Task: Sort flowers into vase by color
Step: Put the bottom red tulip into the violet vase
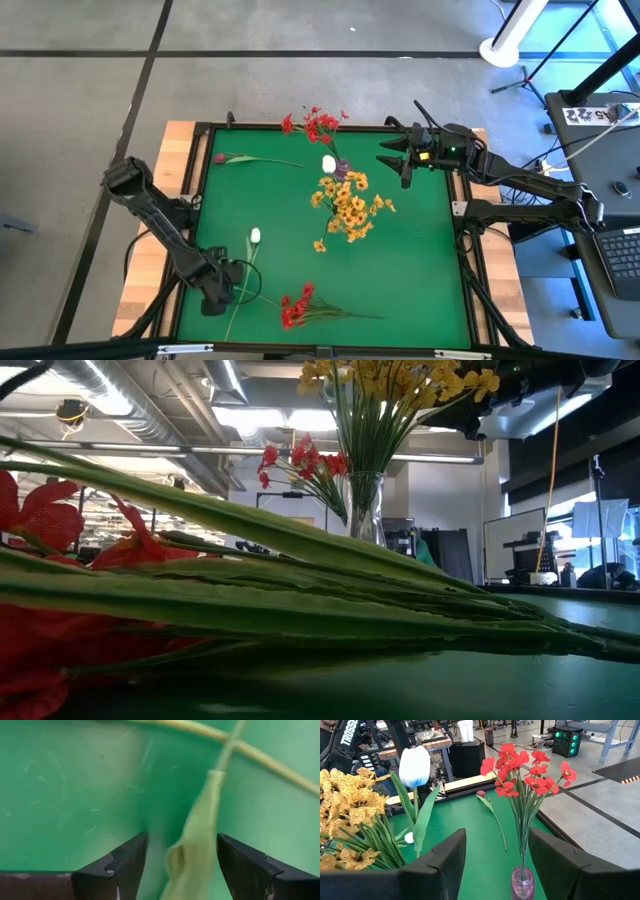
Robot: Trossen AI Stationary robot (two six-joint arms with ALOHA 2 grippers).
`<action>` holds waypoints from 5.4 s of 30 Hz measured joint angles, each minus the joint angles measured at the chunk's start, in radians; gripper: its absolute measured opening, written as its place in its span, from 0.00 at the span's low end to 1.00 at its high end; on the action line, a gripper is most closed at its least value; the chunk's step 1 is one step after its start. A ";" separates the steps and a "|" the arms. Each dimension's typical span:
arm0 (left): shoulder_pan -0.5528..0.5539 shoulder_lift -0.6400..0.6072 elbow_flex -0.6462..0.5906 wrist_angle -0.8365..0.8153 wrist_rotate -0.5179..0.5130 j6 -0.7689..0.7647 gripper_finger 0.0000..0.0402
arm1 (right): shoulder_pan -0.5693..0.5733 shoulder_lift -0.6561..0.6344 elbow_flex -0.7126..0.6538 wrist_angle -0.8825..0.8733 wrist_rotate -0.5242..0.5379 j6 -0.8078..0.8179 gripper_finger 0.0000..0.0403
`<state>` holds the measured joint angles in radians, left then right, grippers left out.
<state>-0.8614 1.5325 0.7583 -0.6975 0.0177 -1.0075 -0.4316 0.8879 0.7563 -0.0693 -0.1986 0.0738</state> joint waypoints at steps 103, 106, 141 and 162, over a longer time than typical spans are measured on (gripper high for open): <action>0.892 -0.006 1.191 -0.741 -0.275 0.704 0.01 | 0.542 0.734 0.830 -0.039 1.073 -1.234 0.53; 0.866 -0.006 1.191 -0.729 -0.250 0.705 0.01 | 0.542 0.734 0.830 -0.056 1.080 -1.233 0.53; 0.933 -0.006 1.191 -0.724 -0.316 0.814 0.07 | 0.543 0.734 0.829 -0.131 1.078 -1.168 0.01; 0.714 -0.007 1.395 -0.719 -0.733 0.894 0.42 | 0.473 0.724 0.828 -0.176 1.193 -0.975 0.00</action>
<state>-0.1479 1.5253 2.1529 -1.4161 -0.7151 -0.1136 0.0414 1.6122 1.5841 -0.2448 0.9945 -0.9016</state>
